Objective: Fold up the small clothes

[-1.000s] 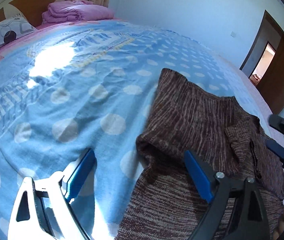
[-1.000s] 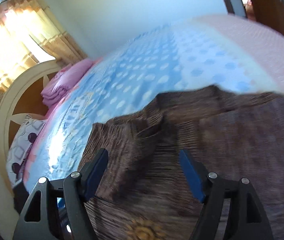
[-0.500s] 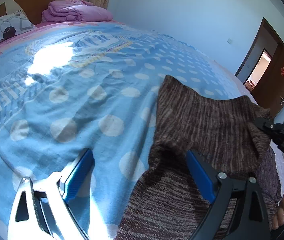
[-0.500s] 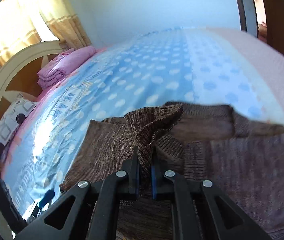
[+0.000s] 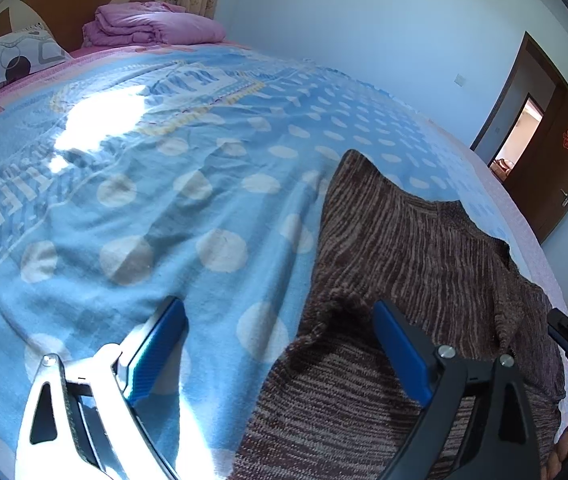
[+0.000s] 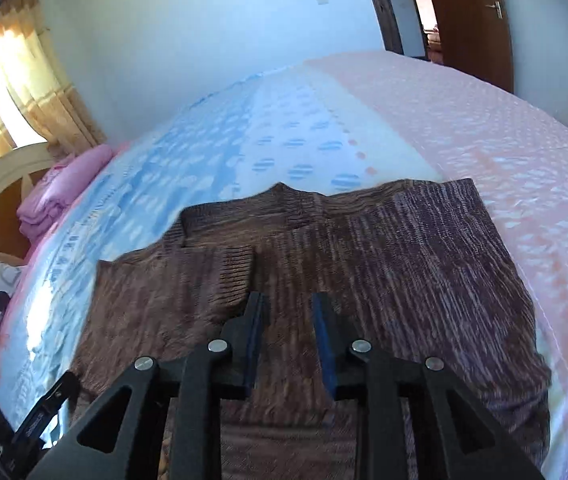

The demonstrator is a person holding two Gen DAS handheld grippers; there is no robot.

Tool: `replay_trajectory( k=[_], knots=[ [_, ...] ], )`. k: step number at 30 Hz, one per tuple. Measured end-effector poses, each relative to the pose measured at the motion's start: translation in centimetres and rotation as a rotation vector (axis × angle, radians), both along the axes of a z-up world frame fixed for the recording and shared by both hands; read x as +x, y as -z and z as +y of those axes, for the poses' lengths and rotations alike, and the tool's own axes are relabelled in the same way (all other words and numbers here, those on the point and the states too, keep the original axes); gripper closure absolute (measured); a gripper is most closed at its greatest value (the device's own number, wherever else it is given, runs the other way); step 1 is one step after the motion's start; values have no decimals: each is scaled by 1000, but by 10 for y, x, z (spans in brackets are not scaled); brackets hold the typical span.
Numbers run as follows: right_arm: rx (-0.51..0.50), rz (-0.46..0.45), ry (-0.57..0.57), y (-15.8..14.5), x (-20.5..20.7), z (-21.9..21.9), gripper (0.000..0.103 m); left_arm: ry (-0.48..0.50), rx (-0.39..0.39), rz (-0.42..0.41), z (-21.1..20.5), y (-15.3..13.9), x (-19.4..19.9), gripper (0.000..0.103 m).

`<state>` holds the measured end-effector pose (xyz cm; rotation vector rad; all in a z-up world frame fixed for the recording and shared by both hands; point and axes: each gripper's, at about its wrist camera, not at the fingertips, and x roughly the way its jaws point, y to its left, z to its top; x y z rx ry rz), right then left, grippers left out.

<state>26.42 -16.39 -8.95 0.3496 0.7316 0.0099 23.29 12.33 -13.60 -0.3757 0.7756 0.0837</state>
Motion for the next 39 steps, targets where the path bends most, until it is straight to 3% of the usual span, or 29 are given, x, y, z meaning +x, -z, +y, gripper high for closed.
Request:
replay_trajectory(
  k=[3,6,11,16,19,23,25,27,29,32,35,39],
  knots=[
    [-28,-36,-113,-10,4,31,77,0,2,1,0,0,0,5],
    [-105,-14,-219,-13,22,64,77,0,2,1,0,0,0,5],
    [-224,105,-335,13,46,117,68,2,8,2,0,0,1,5],
    [-389,92,-304,22,13,105,68,4,2,0,0,0,2,4],
    [-331,97,-229,28,-19,61,42,7,-5,-5,0,0,1,3],
    [-207,107,-65,36,-57,6,41,7,-7,-7,0,0,1,3],
    [-178,83,-32,30,-65,1,41,7,-4,-6,0,0,1,3],
    [-163,36,-25,18,-63,6,46,7,1,-2,0,0,1,3],
    [-171,5,-61,8,-52,21,73,8,6,2,-1,0,2,2],
    [-147,3,-133,8,-32,45,74,13,13,6,-1,0,2,1],
    [-210,104,-165,35,-13,60,74,15,24,15,-2,1,4,1],
    [-110,48,-145,12,-40,43,73,32,34,29,-4,1,6,0]
  ],
)
